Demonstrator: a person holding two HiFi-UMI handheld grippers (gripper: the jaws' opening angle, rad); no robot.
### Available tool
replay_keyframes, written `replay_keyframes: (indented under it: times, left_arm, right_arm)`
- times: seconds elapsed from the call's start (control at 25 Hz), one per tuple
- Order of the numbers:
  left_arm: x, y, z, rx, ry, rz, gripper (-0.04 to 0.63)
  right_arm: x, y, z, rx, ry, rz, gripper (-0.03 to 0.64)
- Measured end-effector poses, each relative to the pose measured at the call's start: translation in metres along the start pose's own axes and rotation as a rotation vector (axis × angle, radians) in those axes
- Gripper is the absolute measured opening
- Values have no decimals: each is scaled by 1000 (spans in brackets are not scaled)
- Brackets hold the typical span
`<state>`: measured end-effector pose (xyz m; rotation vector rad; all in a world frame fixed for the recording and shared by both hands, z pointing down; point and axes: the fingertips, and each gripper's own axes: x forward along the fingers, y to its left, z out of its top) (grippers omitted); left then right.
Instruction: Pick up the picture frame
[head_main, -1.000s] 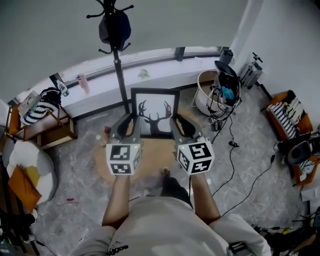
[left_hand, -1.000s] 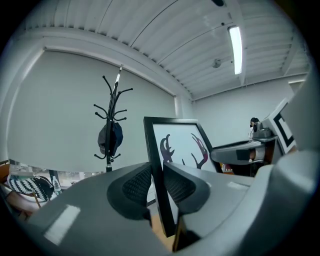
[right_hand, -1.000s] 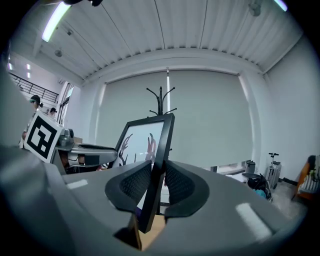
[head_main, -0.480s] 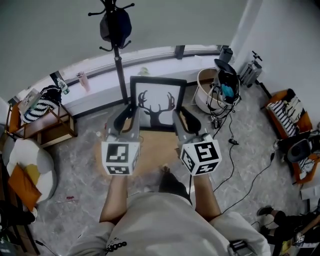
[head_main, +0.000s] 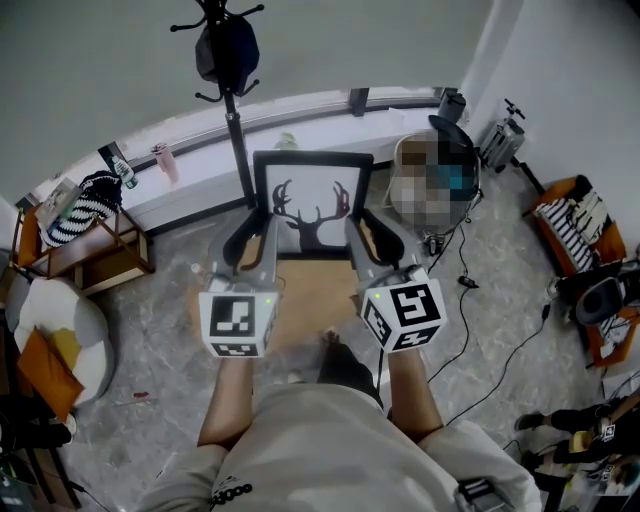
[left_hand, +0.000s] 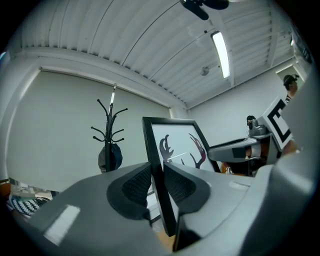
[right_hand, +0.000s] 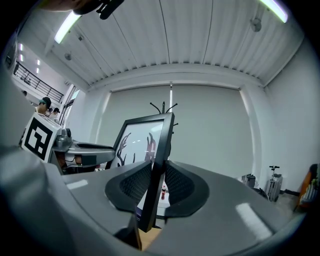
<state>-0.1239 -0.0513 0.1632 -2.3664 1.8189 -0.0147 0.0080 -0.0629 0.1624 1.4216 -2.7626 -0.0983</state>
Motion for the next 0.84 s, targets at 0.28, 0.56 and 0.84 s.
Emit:
replay_keyframes:
  times: [0.28, 0.56, 0.84]
  left_arm:
    - [3, 1, -8, -16, 2, 6, 86]
    - [8, 2, -14, -25, -8, 18, 86]
    - [30, 4, -18, -30, -6, 41, 86]
  right_arm:
    - [6, -2, -9, -5, 13, 1, 87]
    - [13, -6, -13, -14, 16, 3, 87]
    - [28, -22, -13, -23, 21, 26, 87]
